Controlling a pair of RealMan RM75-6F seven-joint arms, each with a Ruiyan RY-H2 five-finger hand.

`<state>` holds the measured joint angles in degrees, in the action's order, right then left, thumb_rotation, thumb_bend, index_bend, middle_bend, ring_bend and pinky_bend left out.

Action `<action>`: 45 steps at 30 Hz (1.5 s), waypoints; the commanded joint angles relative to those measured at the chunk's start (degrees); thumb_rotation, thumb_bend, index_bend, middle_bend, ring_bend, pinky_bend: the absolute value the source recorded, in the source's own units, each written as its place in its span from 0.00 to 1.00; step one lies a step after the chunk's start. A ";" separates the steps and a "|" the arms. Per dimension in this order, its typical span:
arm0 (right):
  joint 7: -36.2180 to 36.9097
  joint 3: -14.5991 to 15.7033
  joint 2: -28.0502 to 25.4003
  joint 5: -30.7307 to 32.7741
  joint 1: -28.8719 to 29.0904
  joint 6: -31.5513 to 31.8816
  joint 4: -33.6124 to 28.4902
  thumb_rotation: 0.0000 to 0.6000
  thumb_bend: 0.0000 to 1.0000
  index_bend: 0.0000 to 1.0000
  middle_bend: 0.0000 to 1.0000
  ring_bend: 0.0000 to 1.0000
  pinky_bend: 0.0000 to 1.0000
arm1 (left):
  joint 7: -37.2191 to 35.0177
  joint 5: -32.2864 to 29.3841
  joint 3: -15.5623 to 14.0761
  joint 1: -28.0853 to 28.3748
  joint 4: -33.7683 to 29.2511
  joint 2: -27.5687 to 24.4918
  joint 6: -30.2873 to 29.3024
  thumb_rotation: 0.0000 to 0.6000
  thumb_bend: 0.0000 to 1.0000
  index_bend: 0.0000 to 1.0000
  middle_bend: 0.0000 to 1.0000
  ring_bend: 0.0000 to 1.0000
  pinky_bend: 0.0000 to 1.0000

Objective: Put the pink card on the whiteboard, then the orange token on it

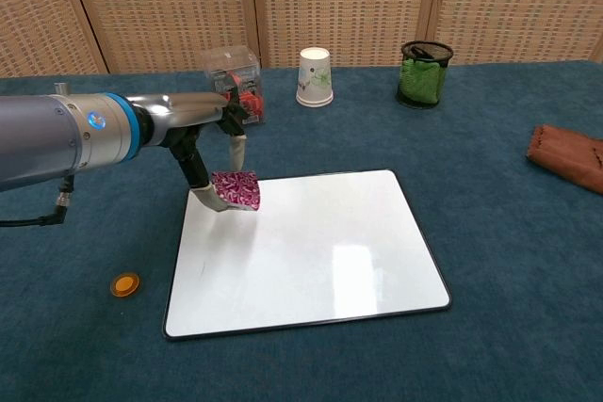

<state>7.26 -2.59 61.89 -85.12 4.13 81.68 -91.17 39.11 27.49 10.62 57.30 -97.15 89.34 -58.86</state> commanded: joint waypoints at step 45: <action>-0.88 0.02 -0.17 0.32 -0.04 -0.16 -0.63 1.00 0.18 0.00 0.00 0.00 0.00 | -30.45 48.91 -20.68 -21.93 9.93 -7.31 -2.30 1.00 0.25 0.37 0.00 0.00 0.00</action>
<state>6.38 -2.57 61.72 -84.80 4.09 81.52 -91.81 9.13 76.00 -9.64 35.80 -87.75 81.62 -61.04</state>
